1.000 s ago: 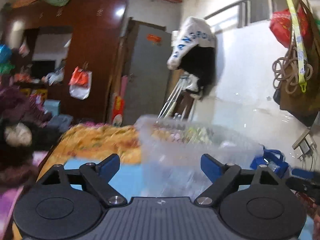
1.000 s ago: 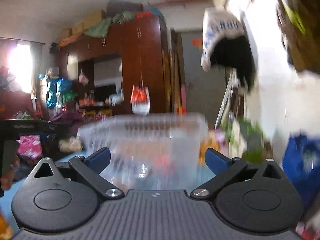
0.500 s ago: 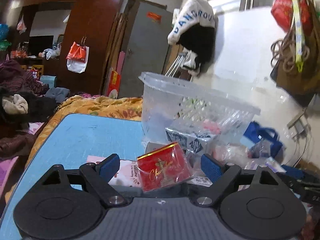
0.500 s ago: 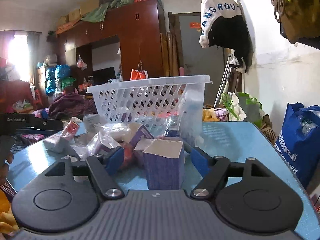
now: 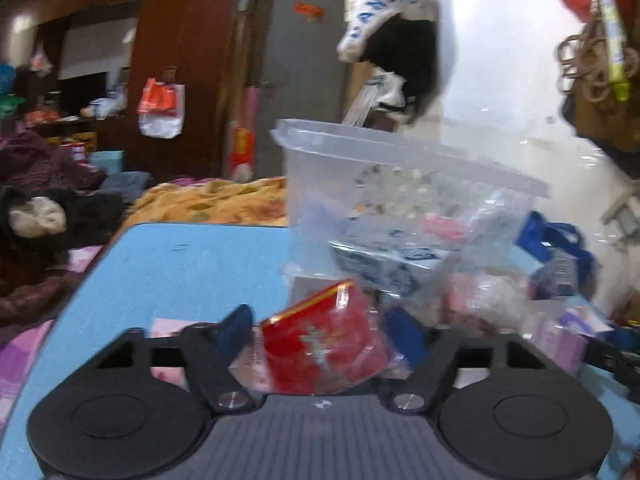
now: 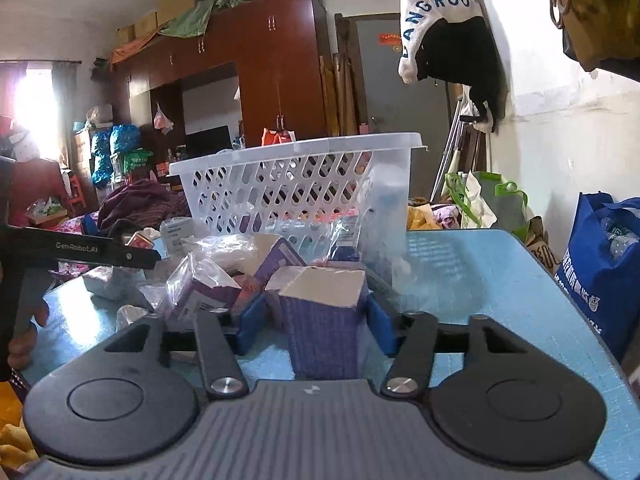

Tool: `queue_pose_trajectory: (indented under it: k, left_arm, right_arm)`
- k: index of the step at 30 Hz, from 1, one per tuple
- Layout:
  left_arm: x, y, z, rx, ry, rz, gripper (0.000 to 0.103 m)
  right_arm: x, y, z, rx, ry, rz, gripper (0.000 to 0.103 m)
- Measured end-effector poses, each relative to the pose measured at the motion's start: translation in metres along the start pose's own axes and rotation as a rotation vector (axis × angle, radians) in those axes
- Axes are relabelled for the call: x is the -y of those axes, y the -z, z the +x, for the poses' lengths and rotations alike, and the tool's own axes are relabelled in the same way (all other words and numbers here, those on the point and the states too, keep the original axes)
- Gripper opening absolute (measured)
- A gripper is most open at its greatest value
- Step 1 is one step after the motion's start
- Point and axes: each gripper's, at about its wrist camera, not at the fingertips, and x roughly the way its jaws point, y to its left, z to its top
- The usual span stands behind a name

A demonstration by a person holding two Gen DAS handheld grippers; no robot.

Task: Organize objects
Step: 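Grasp the red gift box with the left gripper while the right grasps the purple white-topped box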

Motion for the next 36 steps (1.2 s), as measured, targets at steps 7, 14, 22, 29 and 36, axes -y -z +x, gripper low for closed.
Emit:
queue_pose_trajectory:
  k: [7, 14, 22, 29, 36]
  left_arm:
    - [0.002, 0.004, -0.012, 0.068, -0.002, 0.009, 0.072]
    - [0.007, 0.004, -0.021, 0.147, -0.003, 0.023, 0.072]
    - [0.009, 0.006, -0.029, 0.215, 0.011, 0.036, 0.072]
    - [0.015, 0.01, -0.044, 0.319, -0.057, 0.043, 0.073]
    - [0.017, 0.008, -0.054, 0.355, -0.038, 0.038, 0.073]
  right_arm:
    - [-0.001, -0.003, -0.012, 0.051, -0.009, -0.022, 0.045]
    - [-0.005, -0.009, -0.024, 0.113, -0.006, -0.041, 0.045]
    - [-0.003, -0.011, -0.025, 0.145, -0.005, -0.048, 0.044]
    - [0.003, -0.014, -0.029, 0.165, -0.015, -0.028, 0.044]
    - [0.014, -0.02, -0.033, 0.176, -0.013, -0.007, 0.044]
